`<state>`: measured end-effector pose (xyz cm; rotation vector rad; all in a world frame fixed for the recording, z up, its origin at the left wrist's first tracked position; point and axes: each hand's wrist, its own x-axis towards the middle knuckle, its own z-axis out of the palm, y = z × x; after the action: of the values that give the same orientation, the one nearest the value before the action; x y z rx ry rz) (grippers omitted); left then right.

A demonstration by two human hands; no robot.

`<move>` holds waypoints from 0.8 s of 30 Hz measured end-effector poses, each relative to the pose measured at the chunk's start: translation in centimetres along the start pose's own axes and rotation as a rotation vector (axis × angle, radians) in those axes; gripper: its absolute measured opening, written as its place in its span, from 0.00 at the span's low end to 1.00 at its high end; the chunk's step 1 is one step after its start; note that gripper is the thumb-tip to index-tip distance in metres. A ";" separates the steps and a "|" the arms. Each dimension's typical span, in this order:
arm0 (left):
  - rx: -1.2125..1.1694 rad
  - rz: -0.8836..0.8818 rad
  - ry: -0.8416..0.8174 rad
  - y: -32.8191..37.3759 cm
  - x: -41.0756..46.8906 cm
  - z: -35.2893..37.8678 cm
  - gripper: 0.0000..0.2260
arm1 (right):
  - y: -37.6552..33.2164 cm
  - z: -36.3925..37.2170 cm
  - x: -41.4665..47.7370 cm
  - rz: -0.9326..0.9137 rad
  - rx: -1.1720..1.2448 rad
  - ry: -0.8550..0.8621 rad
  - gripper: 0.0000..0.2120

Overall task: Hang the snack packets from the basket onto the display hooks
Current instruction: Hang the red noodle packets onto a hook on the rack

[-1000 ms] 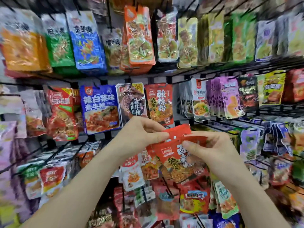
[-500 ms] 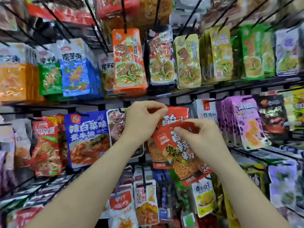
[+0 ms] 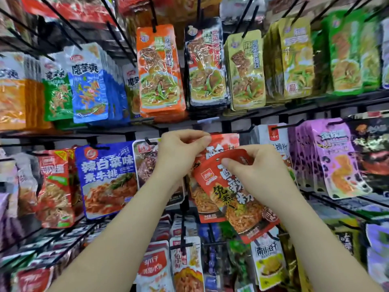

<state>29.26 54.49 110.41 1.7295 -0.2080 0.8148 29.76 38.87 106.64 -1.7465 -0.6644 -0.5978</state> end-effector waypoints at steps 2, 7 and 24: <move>-0.021 -0.066 -0.033 0.4 0.3 -0.1 0.01 | -0.3 -0.2 0.2 0.000 -0.034 -0.004 0.09; -0.127 -0.176 -0.064 0.7 0.7 0.1 0.01 | -0.4 -0.4 0.7 0.034 -0.074 -0.001 0.10; 0.917 0.850 0.068 -5.0 0.5 -1.6 0.08 | 2.6 1.0 1.6 0.211 0.182 -0.094 0.02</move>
<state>31.60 57.68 106.96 2.4848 -0.6174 1.7796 32.78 39.48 105.77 -1.6550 -0.5718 -0.3022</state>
